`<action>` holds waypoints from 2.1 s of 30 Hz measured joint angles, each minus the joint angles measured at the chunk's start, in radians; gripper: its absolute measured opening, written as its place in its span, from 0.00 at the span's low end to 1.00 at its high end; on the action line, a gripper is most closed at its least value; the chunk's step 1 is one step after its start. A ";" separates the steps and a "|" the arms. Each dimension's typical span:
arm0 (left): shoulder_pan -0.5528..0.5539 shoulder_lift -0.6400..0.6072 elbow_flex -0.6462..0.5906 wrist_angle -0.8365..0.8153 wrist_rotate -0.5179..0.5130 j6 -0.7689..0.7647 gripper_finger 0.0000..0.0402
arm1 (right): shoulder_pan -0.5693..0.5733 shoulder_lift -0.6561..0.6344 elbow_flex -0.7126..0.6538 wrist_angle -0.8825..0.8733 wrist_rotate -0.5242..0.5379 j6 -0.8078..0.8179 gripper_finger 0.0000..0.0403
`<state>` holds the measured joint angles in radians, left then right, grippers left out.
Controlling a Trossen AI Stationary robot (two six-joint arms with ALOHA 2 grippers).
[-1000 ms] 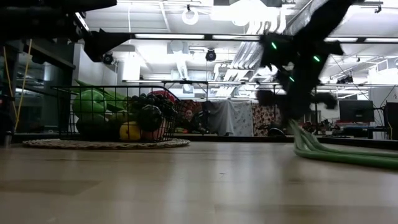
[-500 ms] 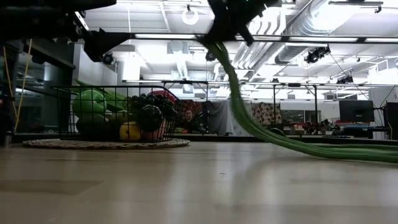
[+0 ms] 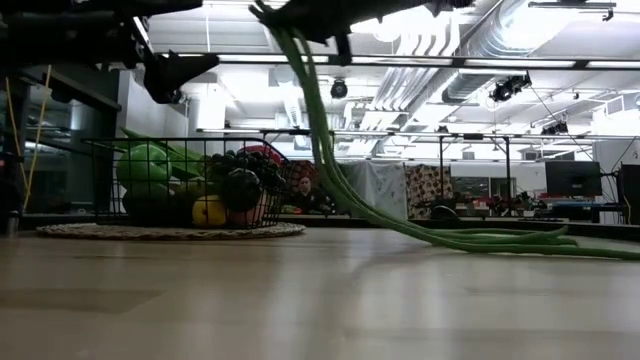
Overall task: Build produce basket
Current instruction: Put the green beans into the wire basket
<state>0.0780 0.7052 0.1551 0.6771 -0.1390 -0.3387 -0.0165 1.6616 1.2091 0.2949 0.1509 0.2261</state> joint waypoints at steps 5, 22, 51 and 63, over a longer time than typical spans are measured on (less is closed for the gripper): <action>0.000 0.129 0.000 0.141 0.000 -0.003 1.00 | 0.000 0.059 0.000 0.145 -0.064 0.030 0.07; -0.018 0.532 0.131 0.414 0.015 -0.025 1.00 | 0.011 0.152 0.000 0.417 -0.098 0.116 0.07; 0.005 0.699 0.228 0.490 -0.022 0.031 0.44 | 0.021 0.152 0.000 0.389 -0.109 0.158 0.07; 0.057 0.682 0.219 0.472 0.115 0.009 0.05 | -0.004 0.145 0.000 0.314 -0.185 0.193 0.26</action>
<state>0.1346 1.3876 0.3737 1.1486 -0.0237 -0.3298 -0.0202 1.8063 1.2087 0.6093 -0.0337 0.4190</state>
